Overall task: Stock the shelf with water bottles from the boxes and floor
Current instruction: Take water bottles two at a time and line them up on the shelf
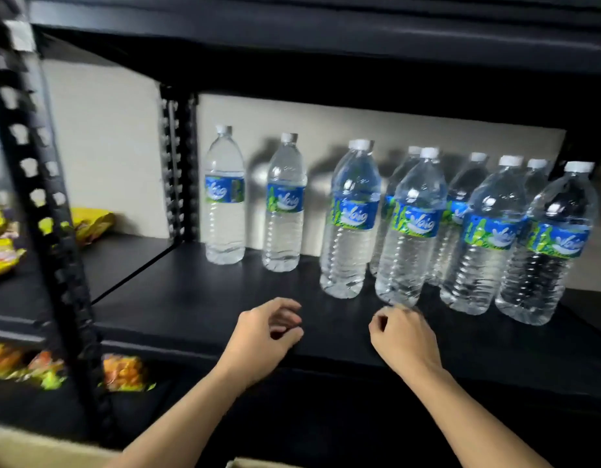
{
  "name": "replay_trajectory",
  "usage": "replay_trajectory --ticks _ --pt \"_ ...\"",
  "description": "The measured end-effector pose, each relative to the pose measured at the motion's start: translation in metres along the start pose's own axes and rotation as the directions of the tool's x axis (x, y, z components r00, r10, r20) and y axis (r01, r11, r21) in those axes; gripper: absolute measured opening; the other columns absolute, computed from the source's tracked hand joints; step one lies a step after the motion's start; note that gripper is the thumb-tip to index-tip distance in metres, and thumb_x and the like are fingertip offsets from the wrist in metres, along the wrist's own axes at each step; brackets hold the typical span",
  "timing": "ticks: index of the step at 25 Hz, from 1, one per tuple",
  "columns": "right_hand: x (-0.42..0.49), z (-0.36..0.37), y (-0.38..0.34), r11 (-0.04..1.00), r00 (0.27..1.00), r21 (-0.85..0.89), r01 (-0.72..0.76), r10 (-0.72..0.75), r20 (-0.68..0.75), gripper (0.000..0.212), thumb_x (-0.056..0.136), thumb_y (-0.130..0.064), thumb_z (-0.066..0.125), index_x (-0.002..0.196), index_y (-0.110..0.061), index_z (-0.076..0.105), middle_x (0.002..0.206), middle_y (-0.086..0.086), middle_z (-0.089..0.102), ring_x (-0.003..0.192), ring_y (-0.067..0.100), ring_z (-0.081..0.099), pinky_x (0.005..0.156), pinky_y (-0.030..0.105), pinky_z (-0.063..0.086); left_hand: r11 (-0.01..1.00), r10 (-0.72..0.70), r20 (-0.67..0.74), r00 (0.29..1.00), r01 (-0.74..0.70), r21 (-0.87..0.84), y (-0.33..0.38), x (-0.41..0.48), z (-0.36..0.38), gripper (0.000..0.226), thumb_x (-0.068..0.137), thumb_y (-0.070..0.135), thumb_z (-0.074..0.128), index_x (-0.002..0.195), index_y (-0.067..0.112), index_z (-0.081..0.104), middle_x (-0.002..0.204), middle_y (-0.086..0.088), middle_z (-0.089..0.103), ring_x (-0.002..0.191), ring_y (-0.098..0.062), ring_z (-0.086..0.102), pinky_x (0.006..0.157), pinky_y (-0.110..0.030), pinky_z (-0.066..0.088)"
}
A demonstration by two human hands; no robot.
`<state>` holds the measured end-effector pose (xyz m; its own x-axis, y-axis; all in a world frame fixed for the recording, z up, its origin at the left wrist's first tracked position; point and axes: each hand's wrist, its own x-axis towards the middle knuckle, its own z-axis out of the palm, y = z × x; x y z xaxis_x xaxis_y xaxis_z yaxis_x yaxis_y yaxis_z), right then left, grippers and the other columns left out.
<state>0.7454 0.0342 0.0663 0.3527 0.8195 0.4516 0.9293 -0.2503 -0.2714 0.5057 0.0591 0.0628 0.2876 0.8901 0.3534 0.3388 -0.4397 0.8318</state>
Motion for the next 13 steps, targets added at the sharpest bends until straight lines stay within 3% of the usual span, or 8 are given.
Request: replay_trajectory --ticks 2,4,6,8,10,13 --pt "-0.029 0.014 -0.041 0.981 0.997 0.182 0.065 -0.058 -0.040 0.020 0.092 -0.032 0.054 0.096 -0.025 0.072 0.103 -0.008 0.061 0.108 0.016 0.051 0.070 0.028 0.042 0.993 0.090 -0.164 0.982 -0.075 0.095 -0.009 -0.041 -0.034 0.032 0.083 0.007 0.072 0.109 0.025 0.064 0.090 0.011 0.070 0.085 -0.003 0.068 0.082 -0.021 0.055" --pt "-0.065 0.029 -0.087 0.930 0.974 0.312 0.195 -0.148 -0.170 0.018 0.089 -0.028 0.057 0.092 -0.021 0.073 0.098 -0.005 0.062 0.101 0.019 0.054 0.076 0.027 0.044 0.966 0.156 -0.292 0.944 -0.084 0.246 -0.030 -0.077 -0.070 0.042 0.085 0.007 0.069 0.121 0.025 0.056 0.094 0.014 0.066 0.080 -0.007 0.065 0.076 -0.020 0.053" --pt "-0.103 0.042 -0.134 0.809 0.916 0.454 0.373 -0.244 -0.319 0.020 0.085 -0.023 0.056 0.090 -0.015 0.073 0.094 -0.001 0.062 0.094 0.019 0.054 0.083 0.026 0.042 0.924 0.142 -0.385 0.912 0.017 0.381 -0.059 -0.109 -0.106 0.051 0.084 0.009 0.067 0.130 0.022 0.048 0.096 0.014 0.063 0.075 -0.006 0.058 0.077 -0.024 0.051" --pt "-0.138 0.059 -0.178 0.666 0.867 0.554 0.499 -0.367 -0.338 0.021 0.084 -0.018 0.054 0.095 -0.012 0.071 0.097 0.001 0.062 0.095 0.016 0.053 0.088 0.024 0.042 0.889 0.033 -0.492 0.870 0.200 0.412 -0.092 -0.142 -0.137 0.054 0.084 0.010 0.065 0.133 0.017 0.043 0.101 0.008 0.063 0.081 -0.014 0.056 0.082 -0.031 0.048" --pt "-0.163 0.085 -0.212 0.590 0.850 0.641 0.491 -0.486 -0.203 0.025 0.083 -0.014 0.055 0.104 -0.013 0.069 0.100 -0.001 0.061 0.095 0.013 0.056 0.088 0.024 0.045 0.825 -0.154 -0.590 0.792 0.432 0.365 -0.124 -0.172 -0.155 0.057 0.085 0.014 0.064 0.137 0.012 0.040 0.111 0.000 0.063 0.102 -0.023 0.056 0.090 -0.031 0.040" --pt "-0.188 0.135 -0.253 0.662 0.766 0.681 0.312 -0.600 0.232 0.036 0.086 -0.015 0.062 0.122 -0.019 0.061 0.108 -0.002 0.058 0.098 0.014 0.057 0.091 0.035 0.048 0.622 -0.395 -0.652 0.647 0.711 0.328 -0.169 -0.205 -0.160 0.060 0.087 0.024 0.058 0.140 0.007 0.035 0.125 -0.010 0.054 0.116 -0.031 0.048 0.095 -0.040 0.041"
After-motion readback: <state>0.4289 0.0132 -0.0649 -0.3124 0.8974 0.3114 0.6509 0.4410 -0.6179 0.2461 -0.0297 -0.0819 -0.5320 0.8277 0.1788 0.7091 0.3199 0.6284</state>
